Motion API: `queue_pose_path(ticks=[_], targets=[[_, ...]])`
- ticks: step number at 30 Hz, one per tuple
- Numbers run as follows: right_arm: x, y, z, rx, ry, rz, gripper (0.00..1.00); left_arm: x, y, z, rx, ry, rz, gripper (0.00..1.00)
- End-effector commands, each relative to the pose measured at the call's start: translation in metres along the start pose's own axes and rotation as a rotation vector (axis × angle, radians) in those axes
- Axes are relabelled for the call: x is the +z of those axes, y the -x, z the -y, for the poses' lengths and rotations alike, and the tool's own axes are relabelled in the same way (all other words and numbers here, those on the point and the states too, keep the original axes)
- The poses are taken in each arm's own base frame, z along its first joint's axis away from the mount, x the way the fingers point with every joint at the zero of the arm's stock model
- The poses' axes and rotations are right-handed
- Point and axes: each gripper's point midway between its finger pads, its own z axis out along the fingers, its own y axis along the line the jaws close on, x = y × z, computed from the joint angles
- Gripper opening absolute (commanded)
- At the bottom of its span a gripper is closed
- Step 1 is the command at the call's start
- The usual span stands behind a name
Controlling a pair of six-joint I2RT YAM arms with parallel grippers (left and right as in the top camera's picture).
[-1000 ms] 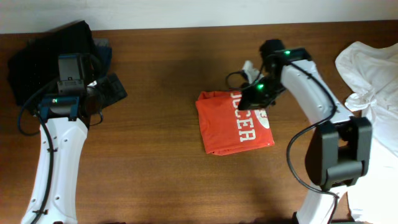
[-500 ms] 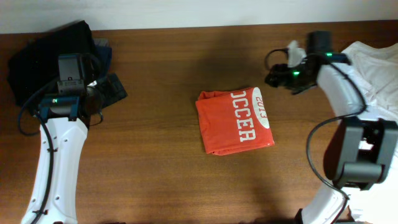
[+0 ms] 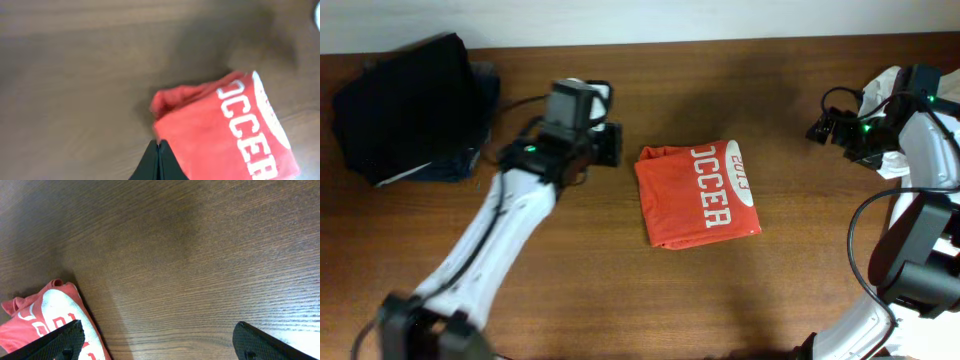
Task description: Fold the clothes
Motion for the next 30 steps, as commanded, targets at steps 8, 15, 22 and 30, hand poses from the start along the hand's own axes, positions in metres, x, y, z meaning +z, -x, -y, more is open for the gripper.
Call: queue_pose_path(ticks=[8,15,22,30], targets=[[-0.015,0.008,-0.006,-0.009,-0.001,0.042,0.98,0.180,-0.056,0.073,0.256,-0.128,0.007,0.01],[-0.015,0.008,-0.006,-0.009,-0.001,0.042,0.98,0.188,-0.112,0.057,0.260,-0.068,-0.197,0.01],[-0.015,0.008,-0.006,-0.009,-0.001,0.042,0.98,0.164,-0.146,0.041,0.107,0.015,-0.374,0.01],[-0.015,0.008,-0.006,-0.009,-0.001,0.042,0.98,0.079,-0.081,0.031,0.135,0.145,-0.226,0.01]])
